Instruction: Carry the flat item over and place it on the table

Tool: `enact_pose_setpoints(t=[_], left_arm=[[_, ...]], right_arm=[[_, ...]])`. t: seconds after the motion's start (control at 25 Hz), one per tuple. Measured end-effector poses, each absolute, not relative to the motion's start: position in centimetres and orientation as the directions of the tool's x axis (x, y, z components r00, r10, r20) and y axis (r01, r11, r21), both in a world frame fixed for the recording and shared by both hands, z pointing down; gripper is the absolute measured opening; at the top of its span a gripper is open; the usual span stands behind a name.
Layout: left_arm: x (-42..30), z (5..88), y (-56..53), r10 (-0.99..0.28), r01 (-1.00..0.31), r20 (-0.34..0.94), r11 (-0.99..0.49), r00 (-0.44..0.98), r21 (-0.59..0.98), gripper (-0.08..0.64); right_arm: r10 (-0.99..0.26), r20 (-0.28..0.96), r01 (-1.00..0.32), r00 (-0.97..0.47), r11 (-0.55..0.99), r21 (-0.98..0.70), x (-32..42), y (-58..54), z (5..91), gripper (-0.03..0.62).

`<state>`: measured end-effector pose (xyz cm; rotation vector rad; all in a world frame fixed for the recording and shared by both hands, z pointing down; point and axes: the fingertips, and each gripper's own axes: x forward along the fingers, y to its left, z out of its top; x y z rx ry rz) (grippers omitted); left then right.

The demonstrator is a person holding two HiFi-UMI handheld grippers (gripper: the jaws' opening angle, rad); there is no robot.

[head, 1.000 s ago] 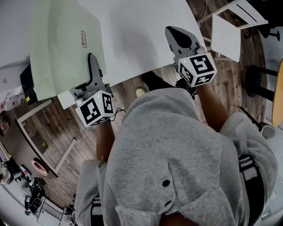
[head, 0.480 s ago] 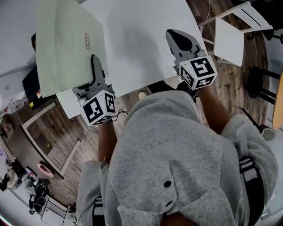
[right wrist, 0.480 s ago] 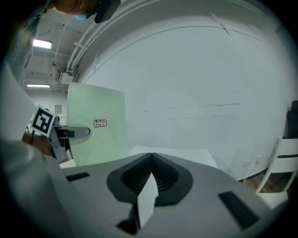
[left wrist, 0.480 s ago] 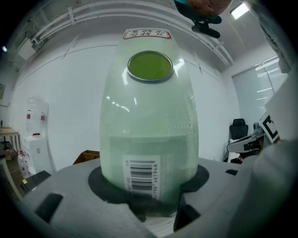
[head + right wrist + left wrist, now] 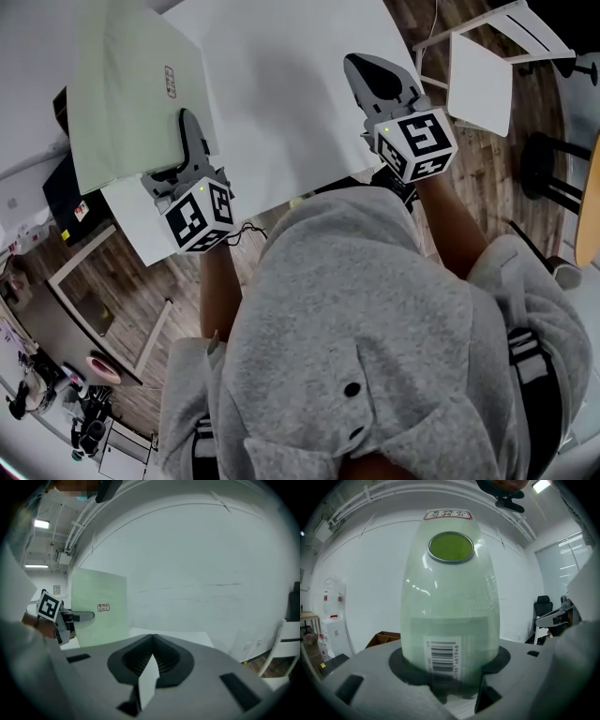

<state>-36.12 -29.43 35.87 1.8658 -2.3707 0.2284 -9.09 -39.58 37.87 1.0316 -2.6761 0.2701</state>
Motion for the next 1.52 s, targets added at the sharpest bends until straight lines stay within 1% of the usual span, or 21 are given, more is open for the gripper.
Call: enact_pose_setpoints(t=[0.52, 0.8, 1.08, 1.52], left_arm=[[-37.5, 38.7, -35.2, -0.947, -0.971, 0.216, 0.233, -0.238, -0.050, 0.278], [-38.6, 40.6, -37.5, -0.943, -0.971, 0.234, 0.236, -0.236, -0.029, 0.278], [-39.3, 41.0, -39.3, -0.951, -0.974, 0.213, 0.223, -0.225, -0.034, 0.278], [-38.8, 42.4, -38.7, -0.960, -0.977, 0.181, 0.210, -0.214, -0.038, 0.279]], right_arm=[[-0.653, 0.326, -0.711, -0.684, 0.697, -0.095, -8.2, -43.4, 38.9, 0.026], [-0.651, 0.344, -0.717, -0.677, 0.689, -0.108, -9.2, -44.9, 39.7, 0.026], [-0.652, 0.362, -0.727, -0.666, 0.677, -0.117, -9.7, -45.8, 40.6, 0.026], [-0.657, 0.362, -0.731, -0.662, 0.673, -0.115, -9.5, -45.5, 40.6, 0.026]])
